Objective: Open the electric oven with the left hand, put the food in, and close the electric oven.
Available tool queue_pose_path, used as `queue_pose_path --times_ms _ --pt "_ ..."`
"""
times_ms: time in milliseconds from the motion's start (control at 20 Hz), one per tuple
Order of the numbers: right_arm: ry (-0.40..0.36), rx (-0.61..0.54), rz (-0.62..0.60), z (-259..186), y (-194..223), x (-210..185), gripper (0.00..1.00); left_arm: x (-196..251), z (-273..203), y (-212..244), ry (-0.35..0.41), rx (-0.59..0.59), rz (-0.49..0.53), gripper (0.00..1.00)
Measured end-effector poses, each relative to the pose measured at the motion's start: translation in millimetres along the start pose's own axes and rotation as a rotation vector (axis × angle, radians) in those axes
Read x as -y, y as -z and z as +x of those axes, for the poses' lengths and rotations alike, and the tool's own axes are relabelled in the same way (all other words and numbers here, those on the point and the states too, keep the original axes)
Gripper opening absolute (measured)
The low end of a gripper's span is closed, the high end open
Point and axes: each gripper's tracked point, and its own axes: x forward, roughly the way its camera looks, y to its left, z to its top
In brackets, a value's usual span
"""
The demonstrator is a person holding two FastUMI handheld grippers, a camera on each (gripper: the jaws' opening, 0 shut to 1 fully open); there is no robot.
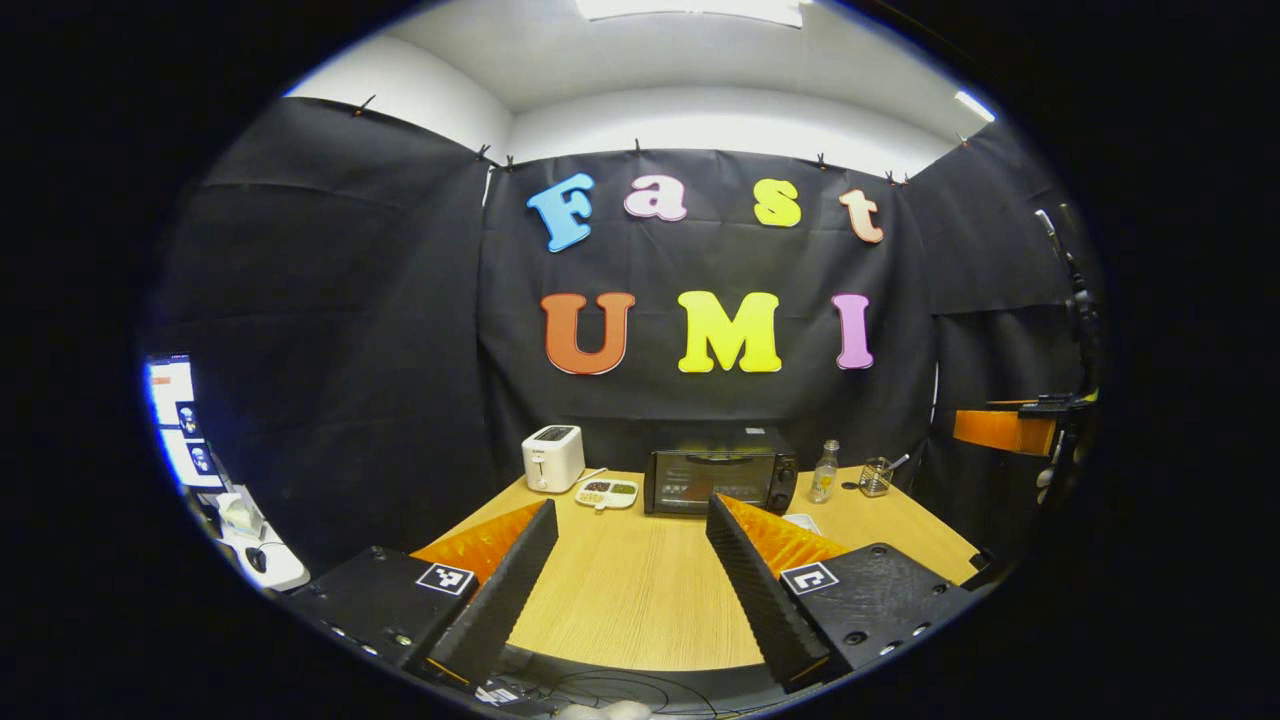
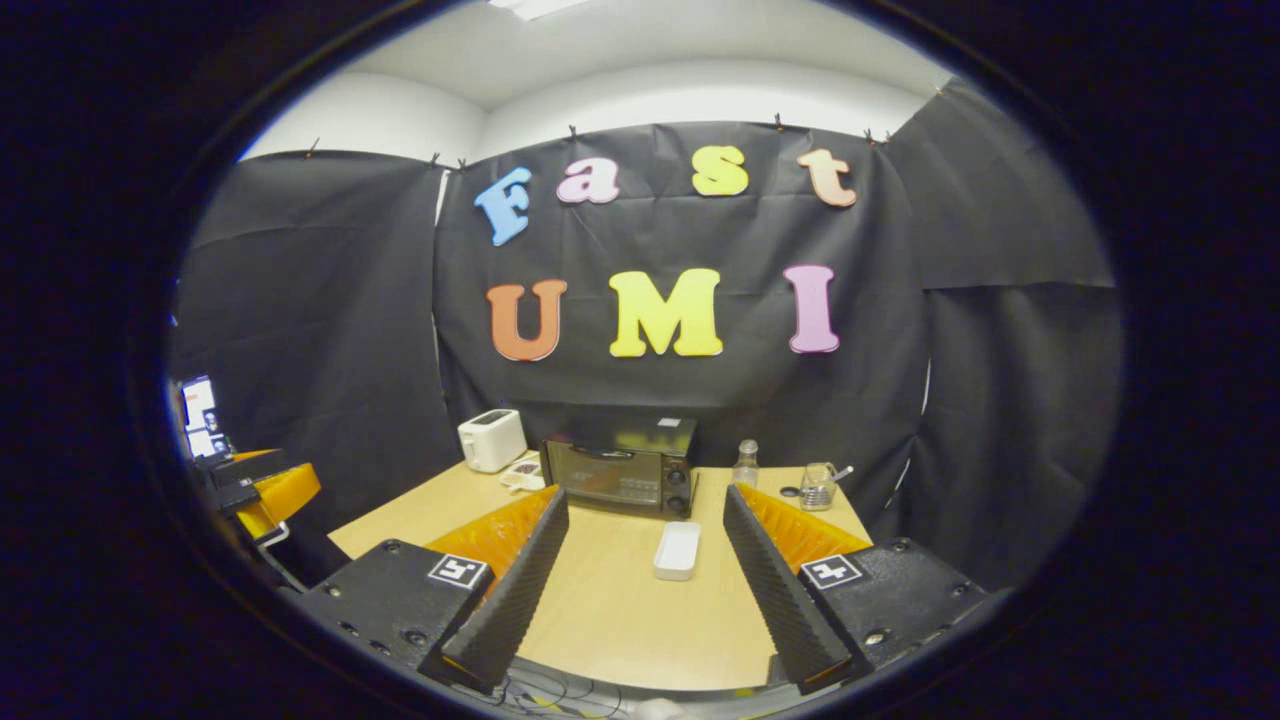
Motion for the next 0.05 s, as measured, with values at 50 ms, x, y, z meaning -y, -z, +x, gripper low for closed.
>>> queue_pose_path --times_ms 50 --pt "0.017 0.007 -0.002 -4.6 -0.5 2.8 0.99 7.4 2.2 -3.5 0.023 0.009 0.011 0.86"
